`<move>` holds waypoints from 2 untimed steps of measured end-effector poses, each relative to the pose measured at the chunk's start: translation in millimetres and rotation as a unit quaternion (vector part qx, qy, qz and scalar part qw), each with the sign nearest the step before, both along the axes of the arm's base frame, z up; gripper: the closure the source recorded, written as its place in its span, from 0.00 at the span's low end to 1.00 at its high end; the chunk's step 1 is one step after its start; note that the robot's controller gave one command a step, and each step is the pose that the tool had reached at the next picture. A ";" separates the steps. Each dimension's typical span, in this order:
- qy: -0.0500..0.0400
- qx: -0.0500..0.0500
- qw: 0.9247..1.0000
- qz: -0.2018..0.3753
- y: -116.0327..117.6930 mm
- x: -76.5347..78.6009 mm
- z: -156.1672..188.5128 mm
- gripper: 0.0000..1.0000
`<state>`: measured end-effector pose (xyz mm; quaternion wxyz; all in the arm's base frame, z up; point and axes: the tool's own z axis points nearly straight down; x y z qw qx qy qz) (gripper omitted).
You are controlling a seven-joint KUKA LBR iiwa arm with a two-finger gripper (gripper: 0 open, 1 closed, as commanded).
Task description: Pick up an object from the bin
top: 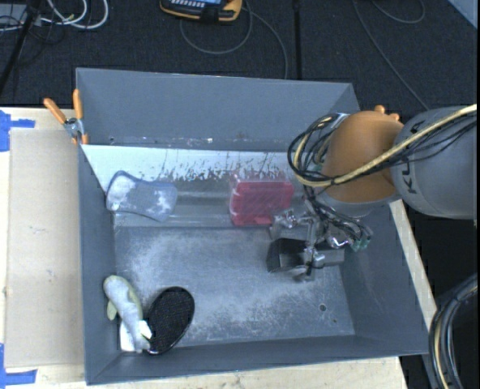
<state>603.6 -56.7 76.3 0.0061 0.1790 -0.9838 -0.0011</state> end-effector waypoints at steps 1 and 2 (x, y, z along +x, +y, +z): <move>-0.004 0.002 0.992 0.124 4.2 -6.0 2.4 0.00; -0.003 0.003 0.995 0.099 -0.3 -13.1 0.0 0.00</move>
Offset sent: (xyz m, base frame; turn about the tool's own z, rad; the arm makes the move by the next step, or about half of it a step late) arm -0.0273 -0.0146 -0.0063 0.1259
